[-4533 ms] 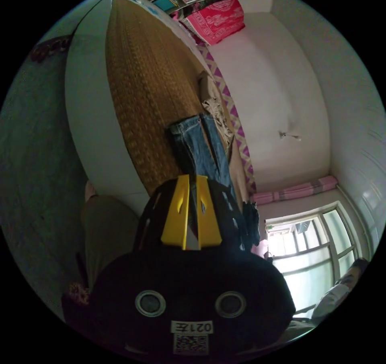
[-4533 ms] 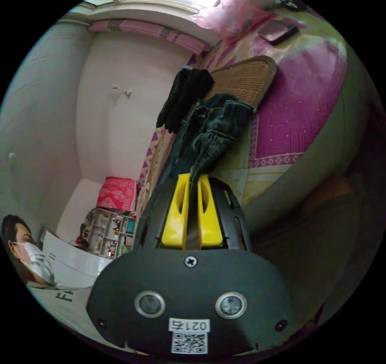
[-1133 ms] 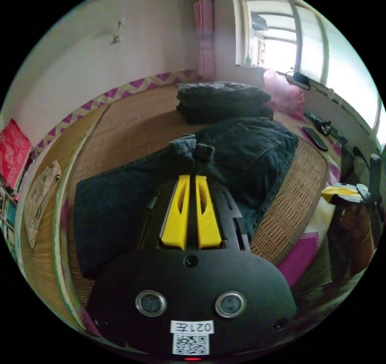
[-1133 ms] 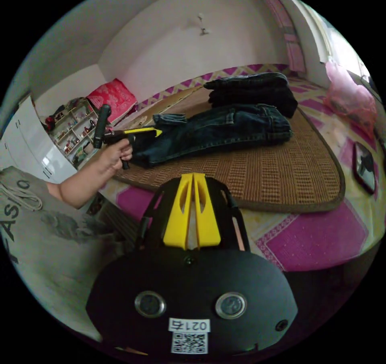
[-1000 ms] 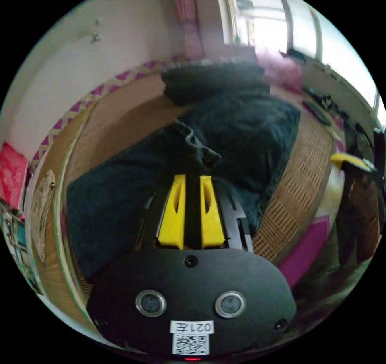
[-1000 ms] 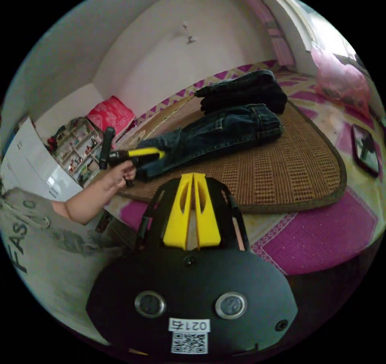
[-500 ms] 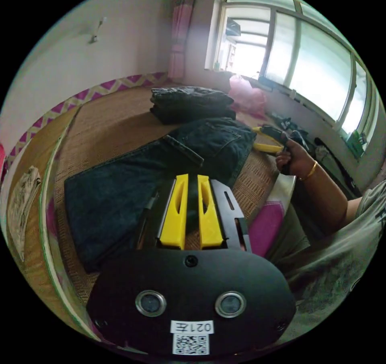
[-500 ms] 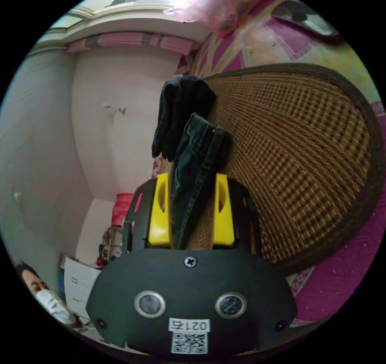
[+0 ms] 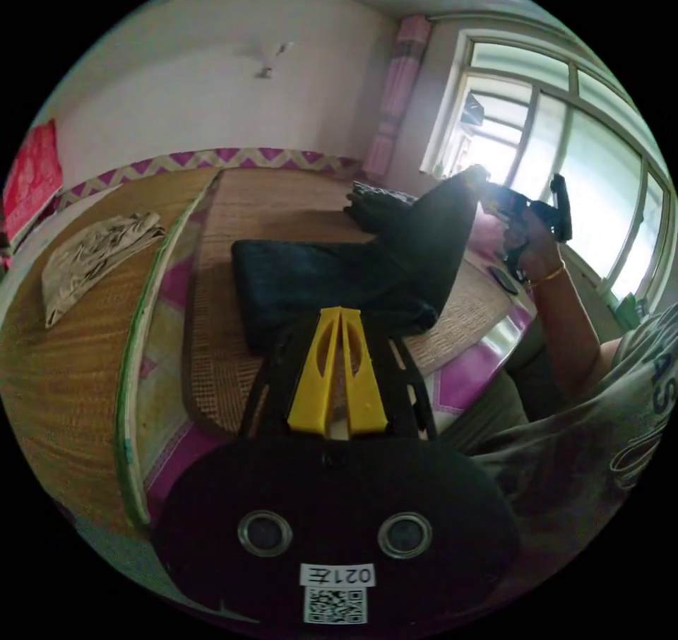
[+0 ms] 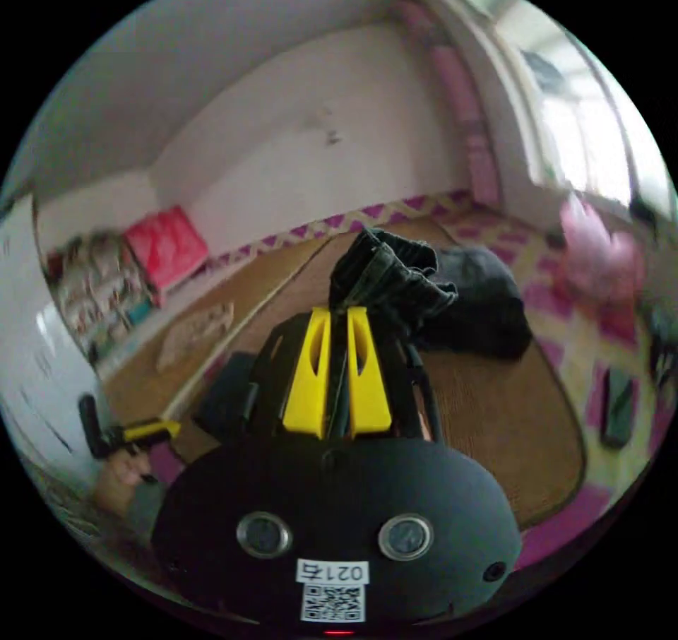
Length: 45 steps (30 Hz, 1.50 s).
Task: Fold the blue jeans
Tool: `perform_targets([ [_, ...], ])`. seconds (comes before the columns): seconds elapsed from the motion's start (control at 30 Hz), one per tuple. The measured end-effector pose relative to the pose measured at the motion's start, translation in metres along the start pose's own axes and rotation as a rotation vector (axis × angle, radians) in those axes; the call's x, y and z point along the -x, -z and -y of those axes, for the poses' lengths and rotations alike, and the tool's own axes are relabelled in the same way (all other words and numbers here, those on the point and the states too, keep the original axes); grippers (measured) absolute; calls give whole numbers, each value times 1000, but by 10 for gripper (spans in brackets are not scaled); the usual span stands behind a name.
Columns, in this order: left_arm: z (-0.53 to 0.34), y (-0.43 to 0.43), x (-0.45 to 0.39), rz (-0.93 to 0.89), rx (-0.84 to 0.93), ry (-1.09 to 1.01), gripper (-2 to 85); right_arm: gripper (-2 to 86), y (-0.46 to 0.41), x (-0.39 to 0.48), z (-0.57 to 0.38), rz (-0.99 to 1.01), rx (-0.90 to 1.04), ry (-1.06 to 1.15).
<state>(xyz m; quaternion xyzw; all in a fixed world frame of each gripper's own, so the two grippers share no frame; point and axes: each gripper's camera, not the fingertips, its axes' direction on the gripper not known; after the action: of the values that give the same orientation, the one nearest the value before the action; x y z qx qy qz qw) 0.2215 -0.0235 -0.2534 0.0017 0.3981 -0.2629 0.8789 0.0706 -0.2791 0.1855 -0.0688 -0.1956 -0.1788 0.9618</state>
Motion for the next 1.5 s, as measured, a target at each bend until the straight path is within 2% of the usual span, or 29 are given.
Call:
perform_targets([
  [0.1,-12,12,26,14,-6,52,-10,35,-40,139,-1,-29,52,358],
  [0.23,-25,24,54,46,3,95,-10,32,-134,283,-72,-24,209,720],
  [0.3,-29,28,66,53,14,111,-10,31,-184,311,-113,-46,359,823],
  [0.47,-32,38,98,93,22,140,-10,28,-176,325,-119,-106,269,800],
  [0.6,-9,32,118,36,-35,118,-9,31,-201,351,-164,-202,327,1034],
  [0.67,8,26,121,11,-59,86,-9,34,-198,351,-178,-238,277,1090],
  [0.77,42,8,124,-19,-77,32,-9,44,-174,324,-155,-13,307,981],
  [0.83,71,-15,129,-41,-60,-7,-8,69,-153,273,-117,176,315,750],
  [0.9,89,-39,135,-19,-6,-25,-8,78,-145,227,-95,170,300,586],
  [0.97,99,-69,148,52,132,-13,-9,72,-147,181,-83,76,308,453],
  [1.0,99,-90,160,111,241,11,-9,63,-158,154,-83,17,362,395],
  [1.03,94,-99,171,107,257,11,-9,57,-177,131,-90,16,464,354],
  [1.23,100,-105,201,133,176,12,-8,49,-189,31,-93,316,423,104],
  [1.37,110,-82,235,83,65,113,3,74,-161,-44,-75,201,260,-4],
  [1.4,116,-79,251,52,58,165,12,93,-167,-71,-70,196,293,-43],
  [1.43,123,-82,271,23,81,246,64,111,-180,-98,-67,254,360,-85],
  [1.5,135,-96,300,-1,180,357,100,129,-207,-133,-69,378,456,-158],
])
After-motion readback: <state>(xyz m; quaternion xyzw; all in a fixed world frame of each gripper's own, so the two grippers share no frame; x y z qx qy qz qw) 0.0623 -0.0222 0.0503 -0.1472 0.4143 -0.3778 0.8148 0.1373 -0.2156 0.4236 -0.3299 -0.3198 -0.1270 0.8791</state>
